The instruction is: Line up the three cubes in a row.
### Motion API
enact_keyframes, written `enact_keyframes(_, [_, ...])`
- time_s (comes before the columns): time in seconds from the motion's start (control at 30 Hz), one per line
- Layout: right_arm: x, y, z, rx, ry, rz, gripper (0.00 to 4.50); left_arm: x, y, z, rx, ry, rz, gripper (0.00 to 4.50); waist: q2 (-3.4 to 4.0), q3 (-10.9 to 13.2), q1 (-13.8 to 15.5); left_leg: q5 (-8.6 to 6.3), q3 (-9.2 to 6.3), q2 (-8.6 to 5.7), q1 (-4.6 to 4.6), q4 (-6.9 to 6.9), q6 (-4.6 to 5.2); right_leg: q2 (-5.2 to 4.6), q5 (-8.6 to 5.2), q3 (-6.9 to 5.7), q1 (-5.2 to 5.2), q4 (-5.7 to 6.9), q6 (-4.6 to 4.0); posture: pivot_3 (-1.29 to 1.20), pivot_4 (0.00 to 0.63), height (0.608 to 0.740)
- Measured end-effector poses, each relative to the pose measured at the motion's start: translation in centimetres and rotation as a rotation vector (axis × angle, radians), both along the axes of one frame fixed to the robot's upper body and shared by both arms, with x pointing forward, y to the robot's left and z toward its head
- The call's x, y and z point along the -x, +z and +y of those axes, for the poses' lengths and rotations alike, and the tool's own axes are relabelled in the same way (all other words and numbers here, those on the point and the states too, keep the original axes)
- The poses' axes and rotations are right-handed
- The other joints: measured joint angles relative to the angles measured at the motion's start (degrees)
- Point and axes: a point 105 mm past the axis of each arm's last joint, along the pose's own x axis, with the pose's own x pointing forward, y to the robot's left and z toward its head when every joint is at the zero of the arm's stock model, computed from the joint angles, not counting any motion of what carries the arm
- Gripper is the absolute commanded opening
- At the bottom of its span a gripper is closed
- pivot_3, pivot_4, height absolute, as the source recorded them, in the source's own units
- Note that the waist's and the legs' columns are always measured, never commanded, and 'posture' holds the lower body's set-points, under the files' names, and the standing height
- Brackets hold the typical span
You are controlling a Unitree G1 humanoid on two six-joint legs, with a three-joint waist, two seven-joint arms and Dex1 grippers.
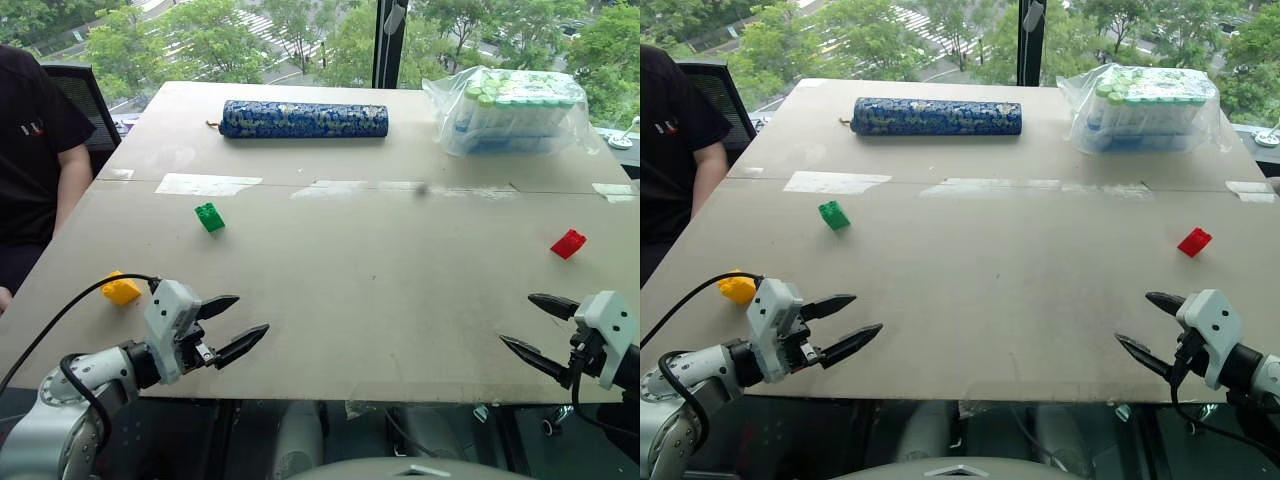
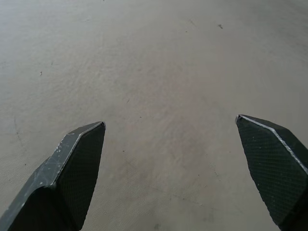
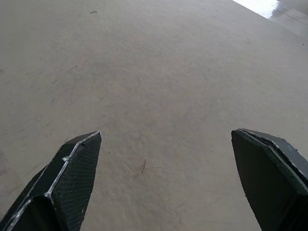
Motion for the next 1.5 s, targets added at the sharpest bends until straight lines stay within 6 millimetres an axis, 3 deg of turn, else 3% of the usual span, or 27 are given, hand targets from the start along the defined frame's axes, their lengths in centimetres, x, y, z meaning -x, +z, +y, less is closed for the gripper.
enact_keyframes(0.1, [-0.3, 0.1, 0.1, -0.018, -0.043, -0.029, 4.44, -0.1, -0.1, -0.1, 0.013, 0.0, -0.021, 4.44, -0.01, -0.01, 0.0, 0.0, 0.03, 0.0, 0.01, -0.05, 0.0, 0.01, 0.0, 0.03, -0.01, -0.02, 0.01, 0.0, 0.15, 0.74])
enact_keyframes(0.23, [-2.1, 0.9, 1.2, -0.08, -0.183, -0.125, 4.44, -0.9, -1.3, -1.4, 0.117, -0.018, -0.036, 4.44, -0.04, 0.01, -0.08, 0.0, 0.08, 0.0, -0.01, 0.02, 0.0, 0.03, 0.01, 0.1, -0.06, 0.04, 0.01, 0.0, 0.15, 0.74])
enact_keyframes(0.37, [-5.2, 2.6, -0.7, 0.009, -0.402, -0.143, 4.44, -1.3, 0.2, -3.0, 0.086, -0.182, -0.101, 4.44, -0.08, -0.02, -0.15, 0.01, 0.22, 0.0, 0.03, 0.05, 0.0, -0.02, 0.03, 0.2, -0.11, 0.03, -0.01, 0.0, 0.15, 0.74])
enact_keyframes(0.43, [-7.0, 3.8, -1.8, 0.0, -0.529, -0.123, 4.44, -0.8, 1.1, -5.0, 0.067, -0.335, -0.123, 4.44, -0.05, -0.01, -0.18, 0.01, 0.31, 0.0, 0.01, 0.03, 0.0, -0.02, 0.05, 0.28, -0.13, 0.04, -0.05, 0.0, 0.15, 0.74])
enact_keyframes(0.53, [-8.4, 4.4, -2.7, -0.01, -0.658, -0.098, 4.44, -0.6, 2.0, -6.6, 0.069, -0.434, -0.152, 4.44, -0.05, -0.01, -0.1, 0.0, 0.29, 0.0, -0.05, -0.07, 0.01, 0.02, 0.05, 0.23, -0.16, 0.01, -0.02, 0.0, 0.15, 0.74])
enact_keyframes(0.8, [-11.7, 3.2, -6.4, -0.104, -1.138, 0.033, 4.44, -2.3, 4.2, -10.5, 0.098, -0.541, -0.247, 4.44, -0.01, 0.01, -0.16, 0.01, 0.51, -0.02, -0.22, -0.09, 0.02, 0.14, 0.17, 0.2, -0.3, 0.03, 0.22, 0.0, 0.15, 0.74])
enact_keyframes(0.93, [-12.5, 3.4, -7.5, -0.139, -1.239, 0.052, 4.44, -3.2, 5.1, -11.7, 0.107, -0.537, -0.246, 4.44, 0.0, 0.01, -0.16, 0.01, 0.48, -0.02, -0.33, -0.03, 0.02, 0.15, 0.18, 0.18, -0.38, 0.06, 0.24, 0.0, 0.15, 0.74])
enact_keyframes(1.03, [-13.1, 3.3, -7.8, -0.159, -1.259, 0.067, 4.44, -3.8, 6.9, -12.6, 0.115, -0.54, -0.28, 4.44, 0.0, 0.01, -0.21, 0.02, 0.46, -0.02, -0.36, 0.0, 0.02, 0.17, 0.19, 0.19, -0.41, 0.07, 0.25, 0.0, 0.15, 0.74])
enact_keyframes(1.23, [-14.4, 1.1, -8.5, -0.158, -1.291, 0.139, 4.44, -4.8, 8.2, -14.2, 0.151, -0.515, -0.265, 4.44, 0.01, 0.01, -0.32, 0.02, 0.45, -0.03, -0.48, 0.0, 0.02, 0.19, 0.19, 0.21, -0.51, 0.08, 0.26, 0.0, 0.15, 0.74])
enact_keyframes(1.43, [-15.0, 0.1, -9.4, -0.151, -1.302, 0.147, 1.67, -4.7, 9.6, -15.2, 0.173, -0.506, -0.272, 4.5, 0.07, 0.04, -0.32, 0.03, 0.45, -0.03, -0.61, 0.01, 0.01, 0.19, 0.19, 0.21, -0.61, 0.07, 0.27, 0.0, 0.15, 0.74])
enact_keyframes(1.47, [-15.0, 0.2, -9.6, -0.146, -1.299, 0.139, 1.3, -4.7, 9.7, -15.3, 0.177, -0.503, -0.268, 4.5, 0.08, 0.04, -0.31, 0.03, 0.43, -0.03, -0.66, 0.02, 0.01, 0.19, 0.19, 0.19, -0.64, 0.07, 0.27, 0.0, 0.15, 0.74])
enact_keyframes(1.5, [-15.1, 0.3, -9.6, -0.145, -1.297, 0.136, 1.3, -4.6, 9.7, -15.4, 0.177, -0.503, -0.267, 4.5, 0.08, 0.04, -0.31, 0.03, 0.42, -0.03, -0.66, 0.02, 0.01, 0.19, 0.19, 0.19, -0.64, 0.06, 0.27, 0.0, 0.15, 0.74])
